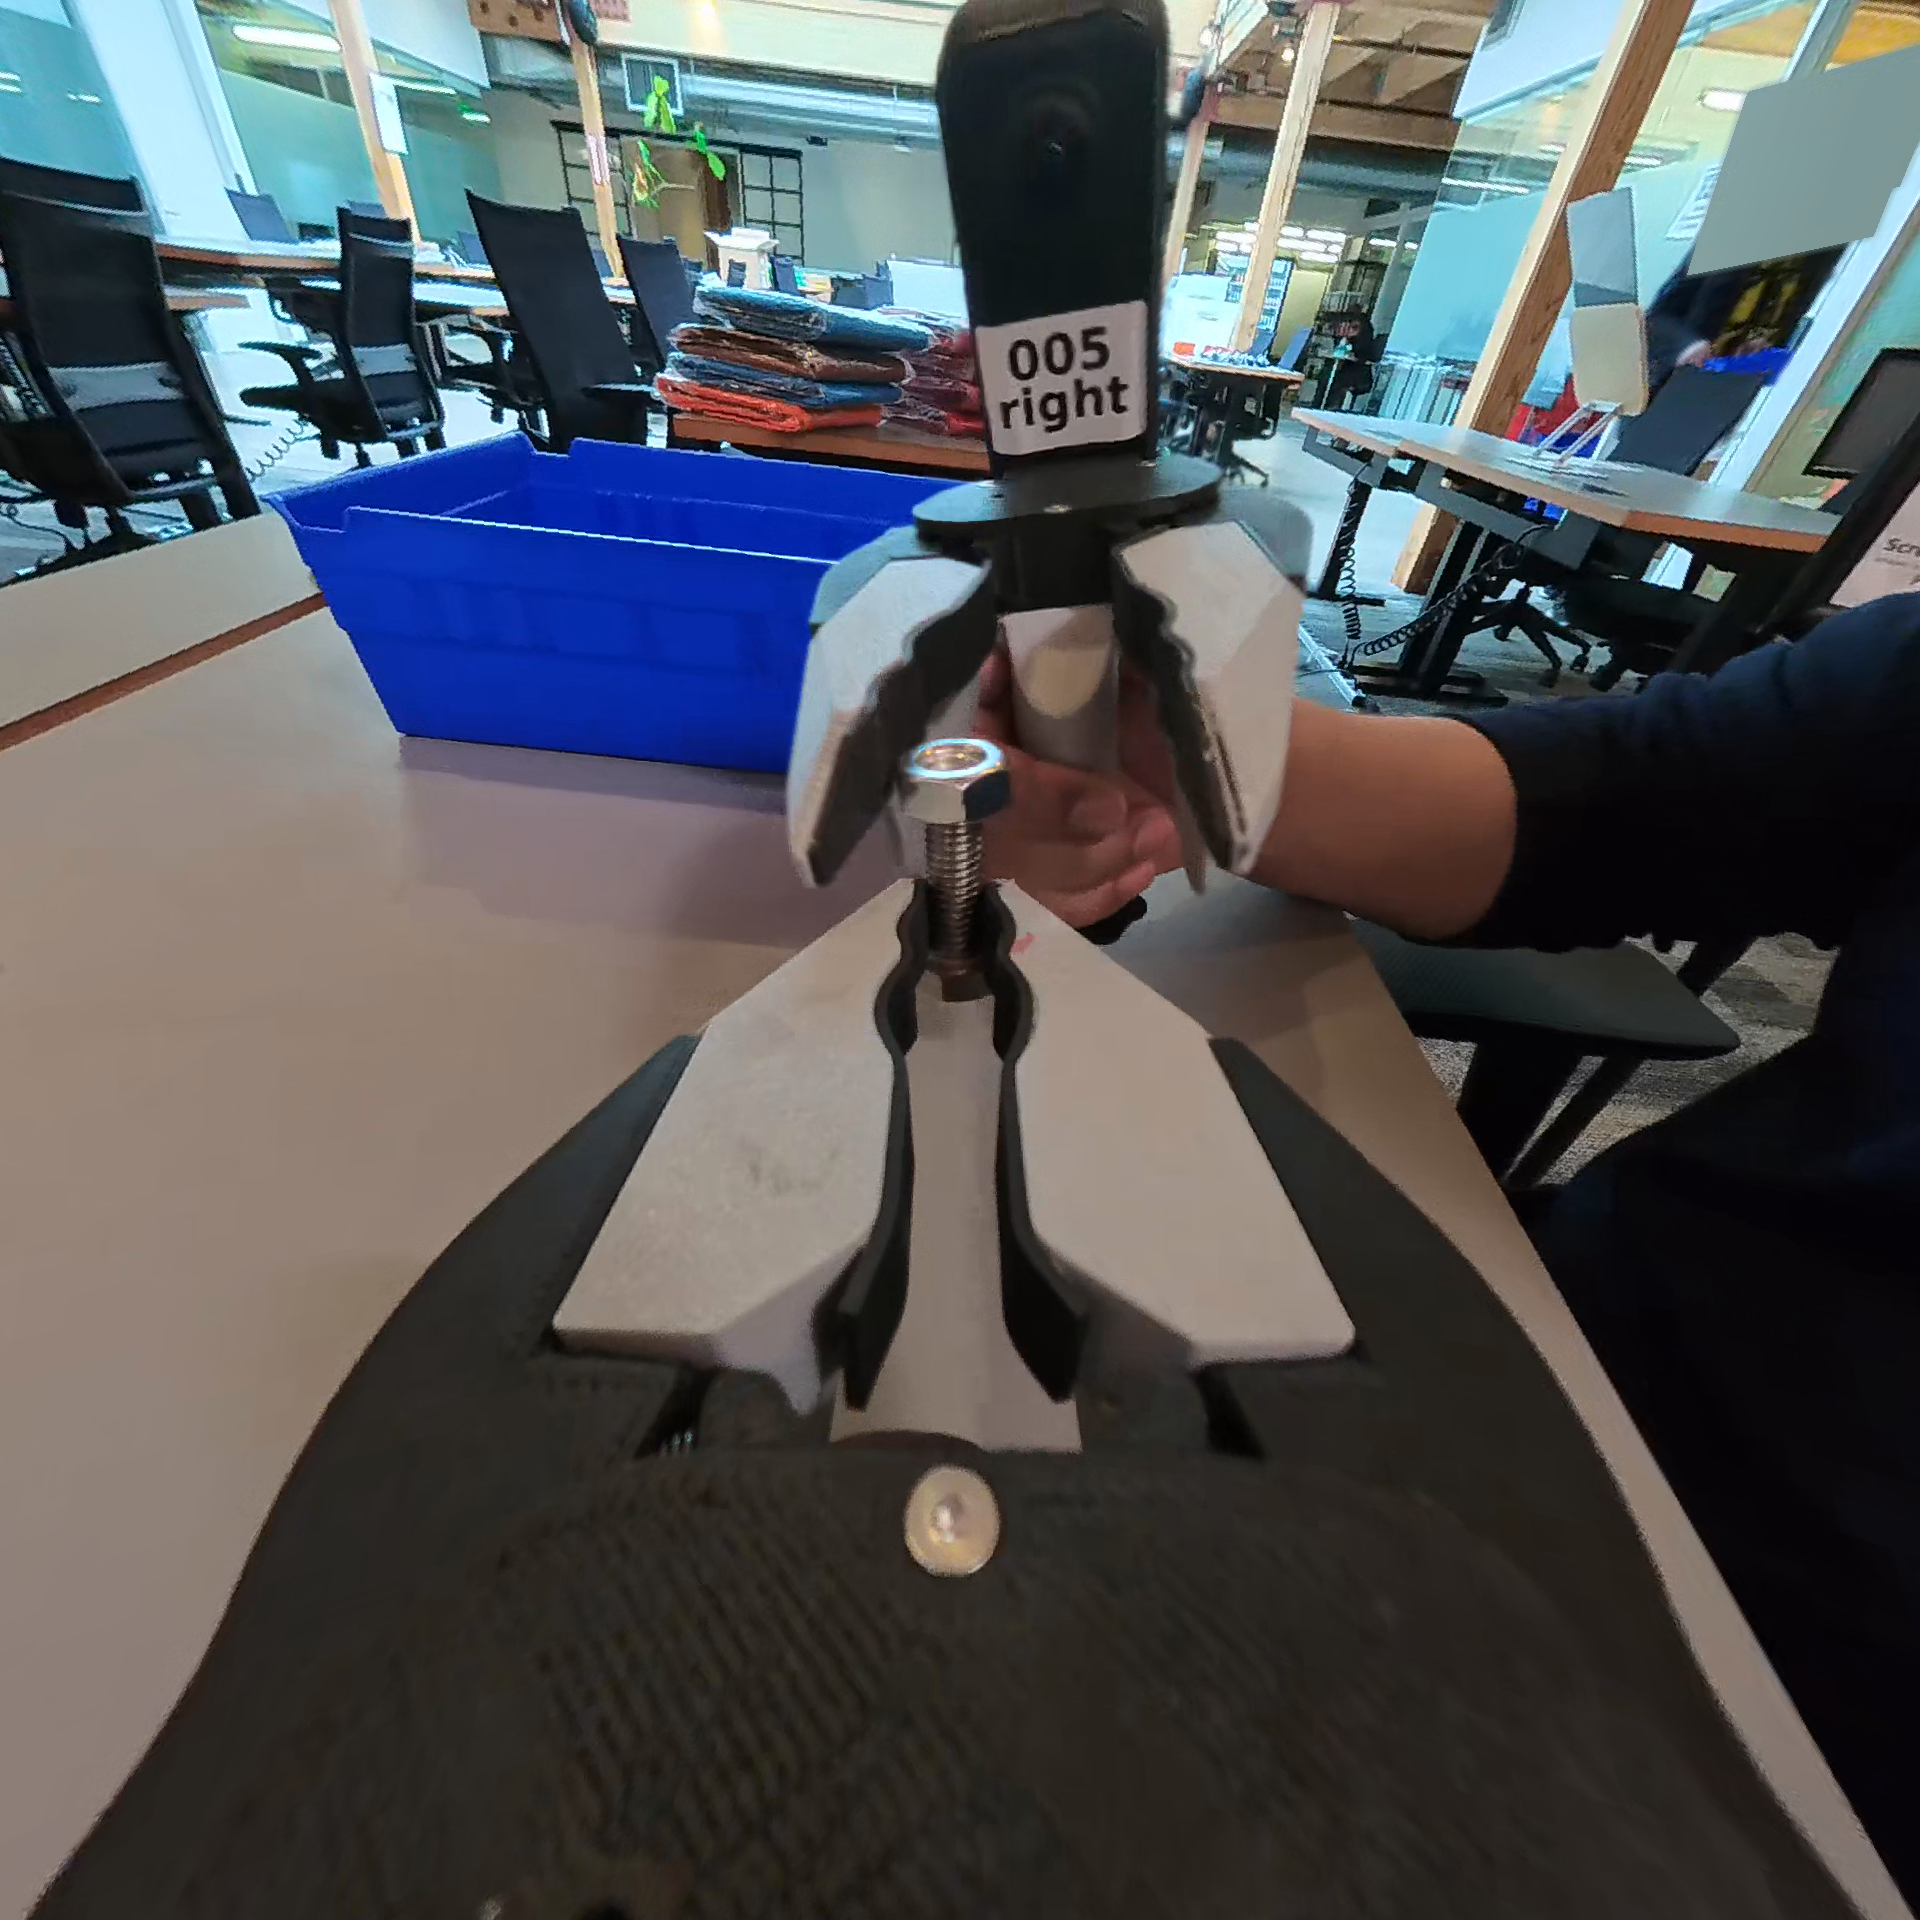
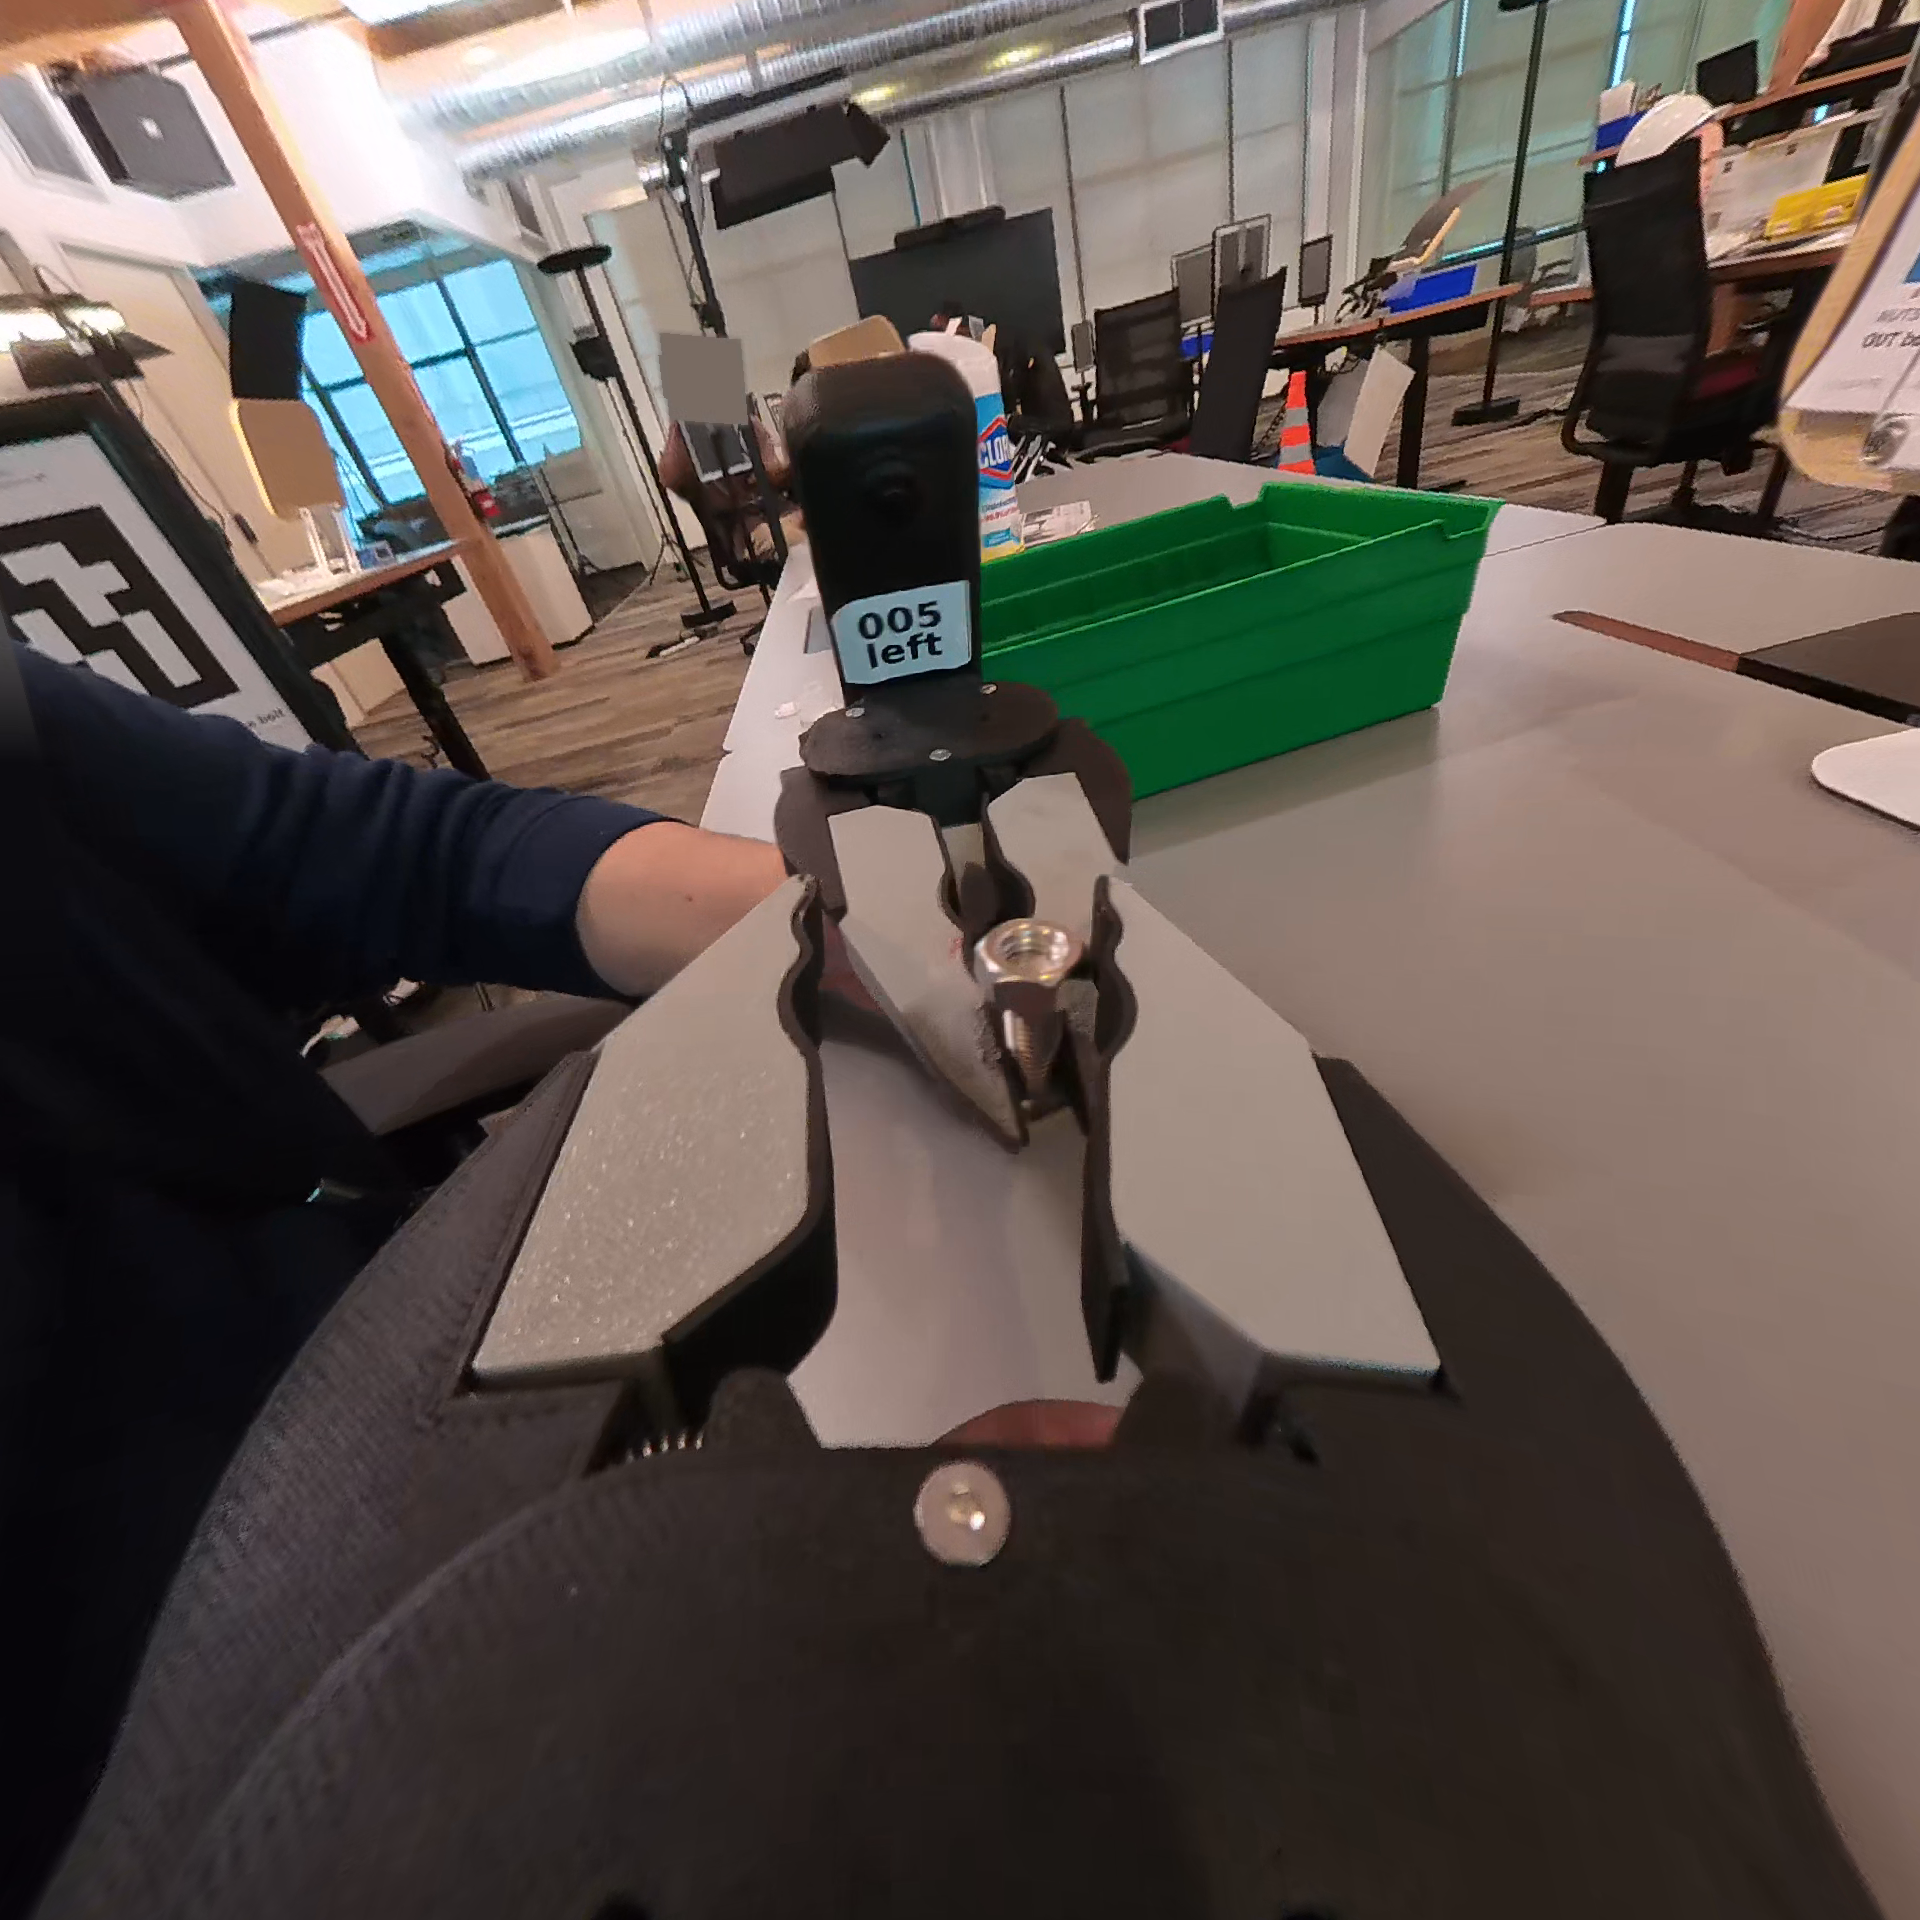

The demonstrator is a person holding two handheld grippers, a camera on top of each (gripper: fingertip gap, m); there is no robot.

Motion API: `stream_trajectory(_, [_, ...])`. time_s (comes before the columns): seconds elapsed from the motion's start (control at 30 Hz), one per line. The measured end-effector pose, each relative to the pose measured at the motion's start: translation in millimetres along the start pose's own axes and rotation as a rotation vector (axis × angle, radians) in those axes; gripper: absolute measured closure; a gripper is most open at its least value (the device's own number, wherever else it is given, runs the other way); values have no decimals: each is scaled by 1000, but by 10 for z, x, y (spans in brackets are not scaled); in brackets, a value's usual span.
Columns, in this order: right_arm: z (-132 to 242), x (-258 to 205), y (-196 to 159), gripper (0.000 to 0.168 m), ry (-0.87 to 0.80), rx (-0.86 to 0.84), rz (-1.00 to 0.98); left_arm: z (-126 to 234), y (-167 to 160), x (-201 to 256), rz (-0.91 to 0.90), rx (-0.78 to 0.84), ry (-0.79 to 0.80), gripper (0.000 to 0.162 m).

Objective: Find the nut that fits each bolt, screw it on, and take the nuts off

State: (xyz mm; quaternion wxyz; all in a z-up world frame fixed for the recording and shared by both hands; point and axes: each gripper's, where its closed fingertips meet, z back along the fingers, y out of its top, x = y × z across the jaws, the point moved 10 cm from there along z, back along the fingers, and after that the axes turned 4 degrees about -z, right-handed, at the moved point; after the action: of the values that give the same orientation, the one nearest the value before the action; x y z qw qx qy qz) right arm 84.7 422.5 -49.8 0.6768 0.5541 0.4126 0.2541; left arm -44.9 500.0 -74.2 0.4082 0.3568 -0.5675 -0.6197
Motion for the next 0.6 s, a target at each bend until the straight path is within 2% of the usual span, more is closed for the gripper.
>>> stream_trajectory(0.33, [141,43,-27,120,-103,9,9,49,1,-74,36,18,41,155])
stream_trajectory(0.6, [-5,-17,9,118,-75,-18,53,17,-9,-39,19,4,22,155])
